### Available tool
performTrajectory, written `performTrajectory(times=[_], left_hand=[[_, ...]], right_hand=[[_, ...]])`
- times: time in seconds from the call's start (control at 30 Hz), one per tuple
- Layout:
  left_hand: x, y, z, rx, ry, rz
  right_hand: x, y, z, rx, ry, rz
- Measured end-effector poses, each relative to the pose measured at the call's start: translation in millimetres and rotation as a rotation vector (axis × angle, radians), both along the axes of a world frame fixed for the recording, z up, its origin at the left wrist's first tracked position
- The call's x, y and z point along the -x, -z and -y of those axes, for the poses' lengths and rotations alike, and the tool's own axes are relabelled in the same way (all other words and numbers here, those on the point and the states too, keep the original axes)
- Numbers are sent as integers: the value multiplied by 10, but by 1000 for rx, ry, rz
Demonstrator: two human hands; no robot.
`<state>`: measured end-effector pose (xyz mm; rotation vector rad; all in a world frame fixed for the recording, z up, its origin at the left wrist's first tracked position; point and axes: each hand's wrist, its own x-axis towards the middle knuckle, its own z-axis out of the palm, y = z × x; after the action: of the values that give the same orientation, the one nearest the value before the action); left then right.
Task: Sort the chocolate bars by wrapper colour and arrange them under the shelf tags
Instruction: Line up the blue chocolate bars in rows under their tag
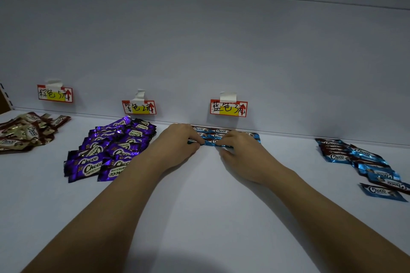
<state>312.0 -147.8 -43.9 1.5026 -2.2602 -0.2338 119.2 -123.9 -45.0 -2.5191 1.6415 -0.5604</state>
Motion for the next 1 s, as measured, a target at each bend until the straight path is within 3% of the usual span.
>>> performTrajectory(times=[0.23,0.57,0.7,0.77,1.0], left_hand=[[2,14,22,14,4,-10],[60,-42,-63,205,-146,-200],[444,-91,-217,164,-90,-30],[691,-125,-269,148,-34,-2],[1724,-155,-318,78,65,-190]], right_hand=[[10,14,21,-4,-7,12],[303,-165,121,5,167,349],[433,-265,51,-47,219,458],[527,-318,42,-87,203,464],[1521,-501,-94,-123,258,330]])
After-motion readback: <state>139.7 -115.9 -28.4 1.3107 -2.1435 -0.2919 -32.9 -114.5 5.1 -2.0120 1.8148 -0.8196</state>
